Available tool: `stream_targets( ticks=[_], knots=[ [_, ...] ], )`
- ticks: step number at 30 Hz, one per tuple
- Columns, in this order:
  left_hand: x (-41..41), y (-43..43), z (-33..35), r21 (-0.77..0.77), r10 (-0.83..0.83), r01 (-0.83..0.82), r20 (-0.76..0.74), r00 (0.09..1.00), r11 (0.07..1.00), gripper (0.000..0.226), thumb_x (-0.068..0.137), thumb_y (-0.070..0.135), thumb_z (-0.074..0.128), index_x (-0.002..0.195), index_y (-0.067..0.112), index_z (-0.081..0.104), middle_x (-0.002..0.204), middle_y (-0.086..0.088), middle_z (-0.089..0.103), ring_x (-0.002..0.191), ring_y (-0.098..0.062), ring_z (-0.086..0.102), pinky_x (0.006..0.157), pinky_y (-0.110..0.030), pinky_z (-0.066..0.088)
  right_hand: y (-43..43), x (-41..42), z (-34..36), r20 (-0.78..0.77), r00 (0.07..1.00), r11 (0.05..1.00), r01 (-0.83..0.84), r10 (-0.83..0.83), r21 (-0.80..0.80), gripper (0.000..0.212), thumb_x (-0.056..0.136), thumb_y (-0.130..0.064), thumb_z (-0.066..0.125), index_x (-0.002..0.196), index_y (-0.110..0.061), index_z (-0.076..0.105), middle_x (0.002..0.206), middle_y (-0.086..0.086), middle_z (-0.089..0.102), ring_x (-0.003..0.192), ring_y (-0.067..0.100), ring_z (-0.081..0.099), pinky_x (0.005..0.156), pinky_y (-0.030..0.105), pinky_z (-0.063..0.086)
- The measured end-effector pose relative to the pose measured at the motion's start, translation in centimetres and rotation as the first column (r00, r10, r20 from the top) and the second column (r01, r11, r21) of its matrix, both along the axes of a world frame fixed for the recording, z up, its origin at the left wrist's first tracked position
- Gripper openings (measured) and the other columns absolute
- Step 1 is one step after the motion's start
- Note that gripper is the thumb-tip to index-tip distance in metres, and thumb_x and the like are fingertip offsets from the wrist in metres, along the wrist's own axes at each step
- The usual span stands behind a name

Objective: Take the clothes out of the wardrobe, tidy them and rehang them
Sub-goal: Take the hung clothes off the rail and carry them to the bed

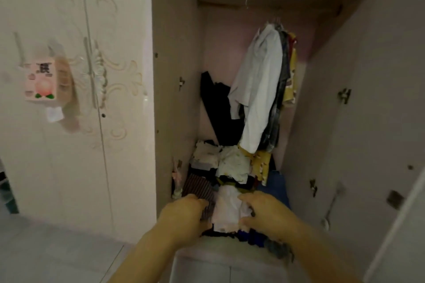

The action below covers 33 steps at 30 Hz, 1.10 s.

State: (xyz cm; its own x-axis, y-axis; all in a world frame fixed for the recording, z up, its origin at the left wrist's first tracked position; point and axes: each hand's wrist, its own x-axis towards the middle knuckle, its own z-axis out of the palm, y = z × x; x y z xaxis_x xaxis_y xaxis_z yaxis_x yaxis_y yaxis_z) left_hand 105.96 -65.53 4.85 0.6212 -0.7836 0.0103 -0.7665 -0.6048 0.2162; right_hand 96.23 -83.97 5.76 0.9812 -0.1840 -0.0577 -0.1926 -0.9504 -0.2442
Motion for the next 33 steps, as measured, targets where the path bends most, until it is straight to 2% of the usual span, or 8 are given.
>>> stream_targets(
  ticks=[3,6,8,11,15,20,26,33],
  knots=[
    [4.2,-4.4,0.6,-0.053,-0.080,0.083,0.043,0.996,0.995,0.047,0.093,0.041,0.050,0.136,0.022,0.045,0.134,-0.003,0.047,0.118,-0.017,0.048,0.094,-0.029,0.044,-3.8,2.5,0.3,0.035,0.995,0.995,0.095,-0.094,-0.038,0.055,0.092,-0.035,0.056,0.141,-0.022,0.037,0.135,0.003,0.047,0.121,0.016,0.045,0.096,0.023,0.038],
    [8.5,-8.3,1.6,-0.100,-0.127,0.133,0.070,0.989,0.986,0.053,0.094,0.042,0.048,0.142,0.024,0.035,0.140,-0.002,0.041,0.124,-0.016,0.043,0.099,-0.029,0.041,-6.9,5.0,1.2,0.079,0.983,0.984,0.171,-0.166,-0.057,0.055,0.092,-0.035,0.056,0.141,-0.019,0.038,0.132,0.003,0.050,0.119,0.017,0.047,0.095,0.022,0.037],
    [11.3,-10.9,2.5,-0.145,-0.157,0.169,0.091,0.983,0.975,0.054,0.094,0.043,0.048,0.143,0.024,0.034,0.141,-0.002,0.041,0.125,-0.016,0.043,0.099,-0.029,0.041,-8.8,6.8,2.1,0.155,0.973,0.982,0.180,-0.170,-0.051,0.044,0.091,-0.029,0.058,0.132,-0.015,0.049,0.125,0.002,0.056,0.113,0.014,0.050,0.088,0.009,0.034],
    [15.0,-14.9,3.9,-0.238,-0.172,0.200,0.134,0.976,0.950,0.054,0.094,0.042,0.048,0.143,0.023,0.034,0.143,0.000,0.039,0.123,-0.014,0.043,0.097,-0.027,0.041,-11.6,9.1,3.6,0.256,0.951,0.979,0.194,-0.174,-0.056,0.042,0.090,-0.022,0.061,0.130,-0.016,0.051,0.120,-0.008,0.052,0.108,0.003,0.046,0.080,-0.005,0.021],
    [18.8,-19.8,5.1,-0.361,-0.176,0.214,0.136,0.975,0.908,0.056,0.094,0.039,0.050,0.144,0.025,0.030,0.141,0.001,0.039,0.121,-0.012,0.043,0.098,-0.027,0.040,-15.2,12.9,5.4,0.271,0.945,0.970,0.218,-0.182,-0.108,0.028,0.097,-0.020,0.049,0.120,-0.009,0.059,0.117,0.005,0.061,0.101,0.005,0.050,0.087,0.003,0.030],
    [23.6,-25.7,6.3,-0.504,-0.137,0.208,0.176,0.975,0.838,0.052,0.092,0.038,0.053,0.140,0.026,0.038,0.137,0.003,0.044,0.117,-0.011,0.046,0.095,-0.028,0.043,-21.2,18.5,7.6,0.338,0.908,0.952,0.294,-0.249,-0.088,0.054,0.094,-0.031,0.053,0.143,-0.020,0.034,0.136,0.001,0.045,0.122,0.012,0.043,0.090,0.004,0.023],
    [29.8,-33.6,9.2,-0.625,-0.046,0.154,0.185,0.982,0.765,0.057,0.092,0.038,0.053,0.143,0.024,0.032,0.145,0.004,0.037,0.127,-0.011,0.039,0.103,-0.024,0.036,-29.4,25.8,10.9,0.507,0.851,0.963,0.233,-0.134,-0.138,0.051,0.093,-0.035,0.054,0.141,-0.026,0.037,0.137,-0.003,0.045,0.125,0.012,0.040,0.101,0.014,0.026],
    [36.0,-42.3,14.0,-0.723,0.020,0.147,0.217,0.976,0.675,0.050,0.090,0.034,0.055,0.138,0.028,0.041,0.134,0.006,0.047,0.115,-0.010,0.047,0.091,-0.026,0.045,-38.1,34.8,17.5,0.635,0.772,0.962,0.175,-0.002,-0.209,0.050,0.093,-0.028,0.055,0.140,-0.022,0.040,0.135,0.001,0.045,0.125,0.016,0.041,0.102,0.021,0.031]
  ],
)
